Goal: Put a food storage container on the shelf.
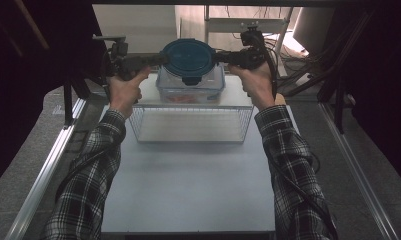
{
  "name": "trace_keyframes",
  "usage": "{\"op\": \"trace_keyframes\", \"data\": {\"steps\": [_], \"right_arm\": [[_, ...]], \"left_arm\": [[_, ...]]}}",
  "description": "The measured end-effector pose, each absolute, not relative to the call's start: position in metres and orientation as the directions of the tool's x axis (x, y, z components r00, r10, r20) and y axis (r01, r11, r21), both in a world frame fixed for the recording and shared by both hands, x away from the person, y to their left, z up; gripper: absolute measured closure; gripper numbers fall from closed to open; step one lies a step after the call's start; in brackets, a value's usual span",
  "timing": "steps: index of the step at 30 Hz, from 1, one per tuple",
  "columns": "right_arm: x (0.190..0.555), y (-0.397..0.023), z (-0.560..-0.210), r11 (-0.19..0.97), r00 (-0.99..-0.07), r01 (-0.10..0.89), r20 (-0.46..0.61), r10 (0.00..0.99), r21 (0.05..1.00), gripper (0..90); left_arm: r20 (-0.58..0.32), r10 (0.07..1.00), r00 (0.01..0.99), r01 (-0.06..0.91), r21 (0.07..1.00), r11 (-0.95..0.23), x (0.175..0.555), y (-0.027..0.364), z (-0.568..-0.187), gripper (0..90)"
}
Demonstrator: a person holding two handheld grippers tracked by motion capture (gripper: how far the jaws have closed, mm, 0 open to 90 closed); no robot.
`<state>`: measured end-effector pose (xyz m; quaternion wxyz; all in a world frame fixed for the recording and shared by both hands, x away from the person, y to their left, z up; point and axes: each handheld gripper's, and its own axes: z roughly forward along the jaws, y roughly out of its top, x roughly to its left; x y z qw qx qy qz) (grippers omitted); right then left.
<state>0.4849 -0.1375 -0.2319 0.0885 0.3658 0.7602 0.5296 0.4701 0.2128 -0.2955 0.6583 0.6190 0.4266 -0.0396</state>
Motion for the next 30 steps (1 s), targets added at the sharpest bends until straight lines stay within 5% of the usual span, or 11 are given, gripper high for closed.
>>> {"op": "trace_keyframes", "data": {"steps": [3,6,11,21,30], "right_arm": [[0.484,-0.136,-0.231,0.177,-0.72,0.457,0.246,0.648,0.871,66.9],[0.483,-0.136,-0.231,0.174,-0.719,0.46,0.25,0.649,0.871,67.1],[0.481,-0.138,-0.232,0.163,-0.719,0.461,0.259,0.645,0.873,67.1],[0.461,-0.141,-0.242,0.233,-0.758,0.42,0.197,0.622,0.877,80.5],[0.46,-0.137,-0.253,0.248,-0.736,0.414,0.162,0.657,0.876,83.7]], "left_arm": [[-0.62,0.497,0.607,0.58,0.773,0.257,0.472,0.214,-0.298,41.7],[-0.476,0.663,0.577,0.503,0.848,0.17,0.465,0.206,-0.278,43.1],[-0.366,0.742,0.562,0.439,0.892,0.108,0.452,0.203,-0.264,49.5],[-0.263,0.731,0.629,0.393,0.919,-0.007,0.414,0.213,-0.275,81.2],[-0.256,0.752,0.608,0.437,0.898,-0.048,0.428,0.198,-0.28,84.3]]}}
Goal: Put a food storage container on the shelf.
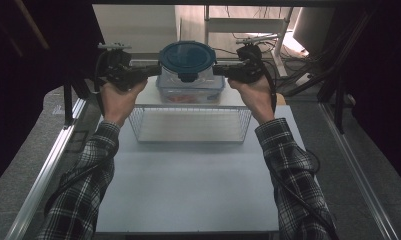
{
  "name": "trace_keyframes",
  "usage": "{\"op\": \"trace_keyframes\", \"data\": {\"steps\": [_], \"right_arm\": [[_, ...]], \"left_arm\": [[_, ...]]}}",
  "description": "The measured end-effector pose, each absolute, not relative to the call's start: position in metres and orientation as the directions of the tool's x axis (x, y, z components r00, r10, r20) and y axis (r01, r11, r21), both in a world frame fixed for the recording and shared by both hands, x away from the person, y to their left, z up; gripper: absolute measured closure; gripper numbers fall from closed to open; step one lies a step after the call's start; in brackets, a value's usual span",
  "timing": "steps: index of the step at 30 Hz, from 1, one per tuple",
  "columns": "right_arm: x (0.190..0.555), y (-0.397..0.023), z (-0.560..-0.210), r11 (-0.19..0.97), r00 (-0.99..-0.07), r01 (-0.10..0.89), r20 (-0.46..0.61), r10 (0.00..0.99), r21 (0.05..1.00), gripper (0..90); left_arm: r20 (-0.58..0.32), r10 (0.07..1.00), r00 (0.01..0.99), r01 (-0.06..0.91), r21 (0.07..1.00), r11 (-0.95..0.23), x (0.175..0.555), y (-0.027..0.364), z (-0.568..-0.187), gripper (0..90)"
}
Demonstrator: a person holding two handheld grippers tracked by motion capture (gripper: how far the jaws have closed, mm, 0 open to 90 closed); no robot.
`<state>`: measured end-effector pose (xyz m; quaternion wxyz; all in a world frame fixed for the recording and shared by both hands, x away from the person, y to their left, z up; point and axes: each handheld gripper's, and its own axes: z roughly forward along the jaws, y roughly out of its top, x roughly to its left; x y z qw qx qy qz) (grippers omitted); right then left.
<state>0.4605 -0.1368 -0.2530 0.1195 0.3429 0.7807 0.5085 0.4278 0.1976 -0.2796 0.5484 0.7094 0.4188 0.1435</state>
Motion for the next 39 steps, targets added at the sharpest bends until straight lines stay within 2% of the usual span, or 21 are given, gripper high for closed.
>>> {"op": "trace_keyframes", "data": {"steps": [7,11,13,14,15,16,17,19,20,21,23,34,39], "right_arm": [[0.465,-0.137,-0.251,0.226,-0.718,0.42,0.17,0.675,0.879,83.8],[0.463,-0.138,-0.252,0.233,-0.72,0.413,0.158,0.676,0.88,81.7],[0.459,-0.142,-0.255,0.237,-0.723,0.403,0.149,0.675,0.884,74.6],[0.459,-0.142,-0.255,0.237,-0.723,0.403,0.149,0.675,0.884,74.6],[0.454,-0.145,-0.26,0.234,-0.73,0.4,0.154,0.666,0.886,67.4],[0.454,-0.145,-0.26,0.234,-0.73,0.4,0.154,0.666,0.886,67.4],[0.452,-0.145,-0.262,0.238,-0.733,0.402,0.156,0.662,0.884,64.5],[0.442,-0.149,-0.272,0.254,-0.745,0.388,0.139,0.653,0.886,56.3],[0.442,-0.149,-0.272,0.254,-0.745,0.388,0.139,0.653,0.886,56.3],[0.436,-0.151,-0.279,0.265,-0.753,0.387,0.136,0.644,0.883,51.6],[0.433,-0.152,-0.282,0.266,-0.753,0.384,0.133,0.644,0.884,49.8],[0.398,-0.161,-0.316,0.316,-0.777,0.357,0.092,0.622,0.879,29.4],[0.384,-0.162,-0.329,0.341,-0.787,0.344,0.07,0.613,0.875,21.4]], "left_arm": [[-0.284,0.74,0.61,0.44,0.898,-0.018,0.433,0.197,-0.278,83.9],[-0.276,0.736,0.618,0.435,0.9,-0.027,0.429,0.197,-0.279,75.8],[-0.269,0.731,0.628,0.432,0.901,-0.04,0.423,0.194,-0.285,68.5],[-0.269,0.731,0.628,0.432,0.901,-0.04,0.423,0.194,-0.285,65.0],[-0.253,0.724,0.641,0.426,0.903,-0.061,0.417,0.192,-0.291,61.1],[-0.253,0.724,0.641,0.426,0.903,-0.061,0.417,0.192,-0.291,57.6],[-0.246,0.719,0.649,0.425,0.902,-0.075,0.413,0.19,-0.295,57.6],[-0.242,0.704,0.668,0.424,0.901,-0.093,0.405,0.187,-0.304,46.1],[-0.242,0.704,0.668,0.424,0.901,-0.093,0.405,0.187,-0.304,43.9],[-0.227,0.699,0.678,0.42,0.9,-0.115,0.399,0.185,-0.309,42.2],[-0.224,0.696,0.682,0.421,0.899,-0.123,0.395,0.184,-0.313,41.1],[-0.238,0.676,0.697,0.457,0.874,-0.164,0.363,0.183,-0.354,23.2],[-0.234,0.675,0.7,0.461,0.87,-0.176,0.351,0.182,-0.365,19.2]]}}
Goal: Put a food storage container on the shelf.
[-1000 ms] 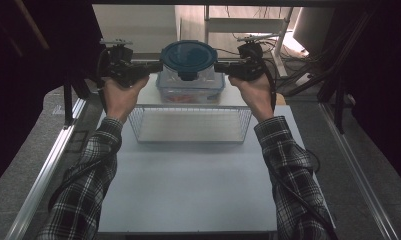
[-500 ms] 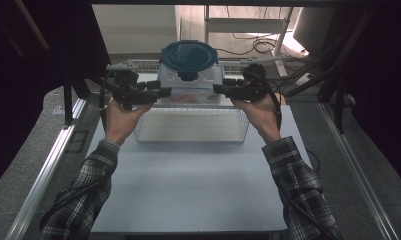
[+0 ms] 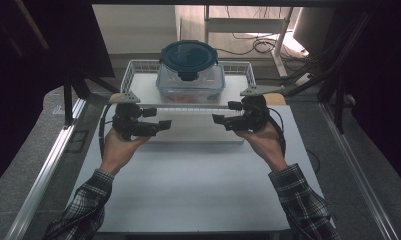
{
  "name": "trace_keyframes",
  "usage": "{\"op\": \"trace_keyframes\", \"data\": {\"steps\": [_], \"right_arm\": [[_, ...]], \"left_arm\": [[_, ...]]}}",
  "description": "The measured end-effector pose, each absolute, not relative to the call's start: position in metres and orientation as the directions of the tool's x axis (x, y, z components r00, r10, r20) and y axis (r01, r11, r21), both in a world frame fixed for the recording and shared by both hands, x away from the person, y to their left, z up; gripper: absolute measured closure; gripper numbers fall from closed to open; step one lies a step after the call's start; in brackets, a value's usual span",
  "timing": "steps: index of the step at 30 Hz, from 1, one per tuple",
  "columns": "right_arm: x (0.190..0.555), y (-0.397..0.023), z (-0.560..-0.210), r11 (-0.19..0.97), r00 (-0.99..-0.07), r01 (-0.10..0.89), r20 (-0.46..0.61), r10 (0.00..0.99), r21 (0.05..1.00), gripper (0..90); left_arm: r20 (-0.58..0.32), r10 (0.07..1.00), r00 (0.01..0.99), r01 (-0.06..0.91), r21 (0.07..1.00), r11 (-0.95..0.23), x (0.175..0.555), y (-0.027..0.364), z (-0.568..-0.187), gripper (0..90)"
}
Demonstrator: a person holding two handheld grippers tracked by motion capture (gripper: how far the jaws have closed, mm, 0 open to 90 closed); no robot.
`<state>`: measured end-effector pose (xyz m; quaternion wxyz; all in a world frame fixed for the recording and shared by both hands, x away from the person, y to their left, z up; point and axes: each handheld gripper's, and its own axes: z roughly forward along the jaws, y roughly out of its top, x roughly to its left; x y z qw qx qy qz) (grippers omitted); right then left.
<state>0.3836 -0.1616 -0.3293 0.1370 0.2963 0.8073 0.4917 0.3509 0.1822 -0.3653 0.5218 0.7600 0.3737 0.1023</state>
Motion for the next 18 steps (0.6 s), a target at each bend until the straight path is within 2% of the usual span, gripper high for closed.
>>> {"op": "trace_keyframes", "data": {"steps": [18], "right_arm": [[0.352,-0.168,-0.375,0.411,-0.786,0.344,0.02,0.618,0.844,6.0]], "left_arm": [[-0.244,0.677,0.694,0.507,0.834,-0.22,0.318,0.176,-0.417,10.3]]}}
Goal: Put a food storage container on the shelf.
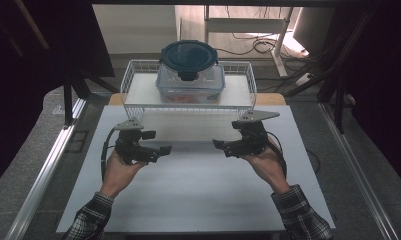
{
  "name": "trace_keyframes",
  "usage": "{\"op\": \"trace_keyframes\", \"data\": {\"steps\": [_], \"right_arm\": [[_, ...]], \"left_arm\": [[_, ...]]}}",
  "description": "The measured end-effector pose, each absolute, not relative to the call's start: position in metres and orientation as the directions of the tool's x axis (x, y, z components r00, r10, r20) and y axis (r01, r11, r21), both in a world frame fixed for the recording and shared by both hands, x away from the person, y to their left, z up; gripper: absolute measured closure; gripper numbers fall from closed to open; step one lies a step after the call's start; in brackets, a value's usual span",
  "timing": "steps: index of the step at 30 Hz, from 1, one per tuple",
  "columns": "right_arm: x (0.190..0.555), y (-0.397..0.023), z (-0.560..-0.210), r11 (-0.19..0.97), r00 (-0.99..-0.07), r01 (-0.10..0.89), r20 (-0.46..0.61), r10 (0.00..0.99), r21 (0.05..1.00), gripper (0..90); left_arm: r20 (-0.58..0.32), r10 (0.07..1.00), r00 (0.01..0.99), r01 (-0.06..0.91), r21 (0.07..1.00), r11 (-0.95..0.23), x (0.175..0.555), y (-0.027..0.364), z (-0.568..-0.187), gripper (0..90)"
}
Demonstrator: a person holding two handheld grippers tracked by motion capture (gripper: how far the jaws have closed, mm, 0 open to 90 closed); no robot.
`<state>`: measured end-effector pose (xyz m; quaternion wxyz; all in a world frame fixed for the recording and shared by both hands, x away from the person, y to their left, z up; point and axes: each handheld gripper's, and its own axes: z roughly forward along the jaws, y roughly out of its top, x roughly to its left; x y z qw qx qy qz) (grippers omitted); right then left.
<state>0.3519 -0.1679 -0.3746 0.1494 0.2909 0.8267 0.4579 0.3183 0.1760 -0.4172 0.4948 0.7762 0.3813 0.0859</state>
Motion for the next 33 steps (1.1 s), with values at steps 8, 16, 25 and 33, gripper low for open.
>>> {"op": "trace_keyframes", "data": {"steps": [8,16,25,33], "right_arm": [[0.34,-0.175,-0.386,0.425,-0.789,0.341,0.009,0.615,0.839,2.4],[0.329,-0.177,-0.399,0.441,-0.79,0.337,-0.005,0.612,0.832,2.1],[0.318,-0.178,-0.412,0.449,-0.793,0.332,-0.012,0.609,0.829,2.1],[0.312,-0.177,-0.421,0.457,-0.789,0.336,-0.018,0.614,0.823,0.0]], "left_arm": [[-0.23,0.671,0.704,0.503,0.83,-0.243,0.308,0.171,-0.428,7.8],[-0.194,0.672,0.715,0.482,0.833,-0.272,0.297,0.164,-0.441,5.2],[-0.178,0.673,0.718,0.469,0.838,-0.279,0.284,0.162,-0.454,4.8],[-0.199,0.673,0.712,0.475,0.843,-0.253,0.275,0.165,-0.467,5.1]]}}
